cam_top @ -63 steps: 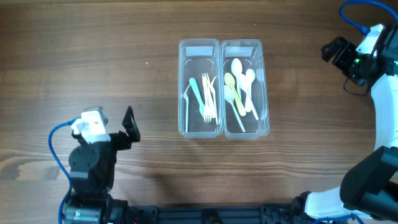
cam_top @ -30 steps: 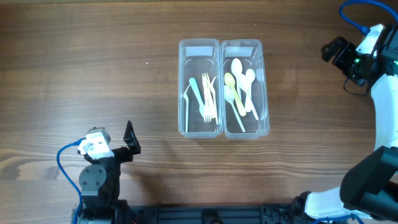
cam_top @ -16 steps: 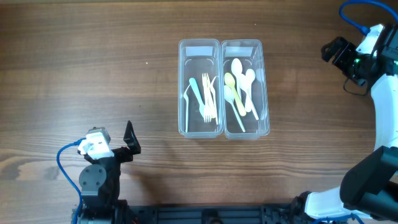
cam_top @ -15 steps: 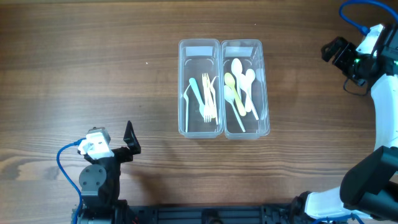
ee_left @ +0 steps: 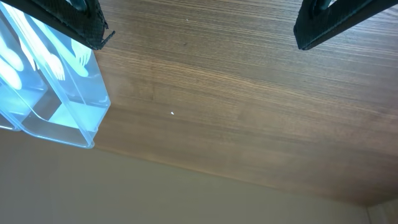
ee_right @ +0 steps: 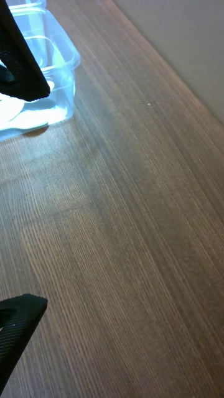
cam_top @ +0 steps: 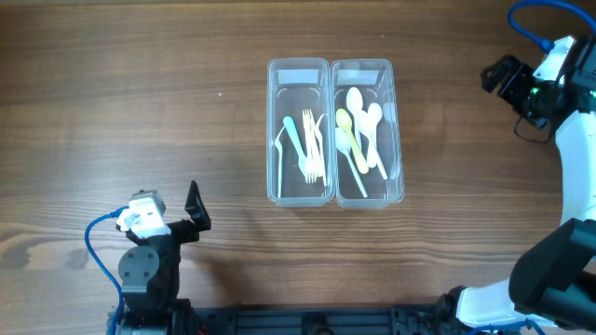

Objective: Pack container

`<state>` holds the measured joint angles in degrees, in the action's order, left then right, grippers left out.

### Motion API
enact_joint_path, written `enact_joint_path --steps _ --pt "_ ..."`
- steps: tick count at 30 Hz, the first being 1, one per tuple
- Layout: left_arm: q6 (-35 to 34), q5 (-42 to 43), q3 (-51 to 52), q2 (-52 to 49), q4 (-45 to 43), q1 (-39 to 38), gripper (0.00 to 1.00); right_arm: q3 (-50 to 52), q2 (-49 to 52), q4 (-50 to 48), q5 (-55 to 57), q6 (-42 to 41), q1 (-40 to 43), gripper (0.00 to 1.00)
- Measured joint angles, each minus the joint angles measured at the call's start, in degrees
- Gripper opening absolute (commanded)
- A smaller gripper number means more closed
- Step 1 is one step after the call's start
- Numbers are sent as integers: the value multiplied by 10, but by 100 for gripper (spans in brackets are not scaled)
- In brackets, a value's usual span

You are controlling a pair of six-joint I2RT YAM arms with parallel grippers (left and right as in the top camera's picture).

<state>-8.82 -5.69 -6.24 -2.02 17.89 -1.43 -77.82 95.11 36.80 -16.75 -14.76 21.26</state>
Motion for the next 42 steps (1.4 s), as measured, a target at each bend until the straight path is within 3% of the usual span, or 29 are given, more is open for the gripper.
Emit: enact_joint_path --steps 7,12,19,24,31,42 --pt "0 0 0 0 0 0 100 0 -43 -5 51 0 -43 100" --pt "0 0 0 0 0 0 100 16 -126 -82 170 0 -145 100" --pt "0 0 0 0 0 0 100 86 -220 -155 262 33 -221 100" --pt "0 0 0 0 0 0 100 165 -293 -166 255 101 -223 100" --pt "0 0 1 0 -1 0 100 330 -481 -199 199 209 -224 100" --pt "0 0 2 0 -2 0 100 595 -775 -228 178 230 -224 100"
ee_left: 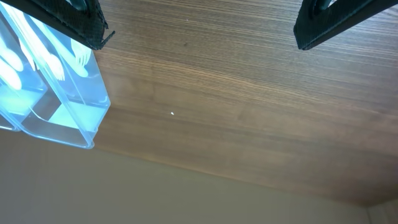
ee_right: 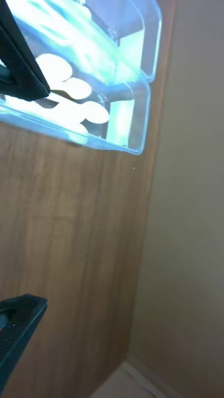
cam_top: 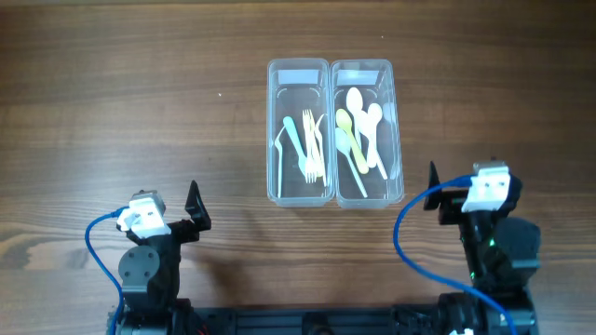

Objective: Pack container

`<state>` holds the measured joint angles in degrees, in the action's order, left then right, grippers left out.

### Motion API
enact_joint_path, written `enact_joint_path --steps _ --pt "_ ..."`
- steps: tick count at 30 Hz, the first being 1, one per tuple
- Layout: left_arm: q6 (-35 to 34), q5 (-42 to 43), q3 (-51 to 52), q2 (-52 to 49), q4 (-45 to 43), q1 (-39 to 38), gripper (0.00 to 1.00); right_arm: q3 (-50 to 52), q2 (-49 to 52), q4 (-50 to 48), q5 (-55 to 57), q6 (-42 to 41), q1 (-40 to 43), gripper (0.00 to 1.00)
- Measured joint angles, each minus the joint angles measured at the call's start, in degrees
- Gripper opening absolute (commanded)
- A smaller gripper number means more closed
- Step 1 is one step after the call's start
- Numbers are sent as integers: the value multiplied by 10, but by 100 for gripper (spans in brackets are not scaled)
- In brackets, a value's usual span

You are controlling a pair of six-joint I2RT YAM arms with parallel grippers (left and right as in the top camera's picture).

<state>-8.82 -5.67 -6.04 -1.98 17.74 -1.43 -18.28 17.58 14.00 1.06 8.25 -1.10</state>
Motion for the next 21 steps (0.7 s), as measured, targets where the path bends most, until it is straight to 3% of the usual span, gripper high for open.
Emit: enact_joint_path --steps 10,21 --pt "0 0 0 0 0 0 100 113 -155 0 0 0 0 100" --pt "0 0 0 0 0 0 100 125 -164 -8 0 0 44 100"
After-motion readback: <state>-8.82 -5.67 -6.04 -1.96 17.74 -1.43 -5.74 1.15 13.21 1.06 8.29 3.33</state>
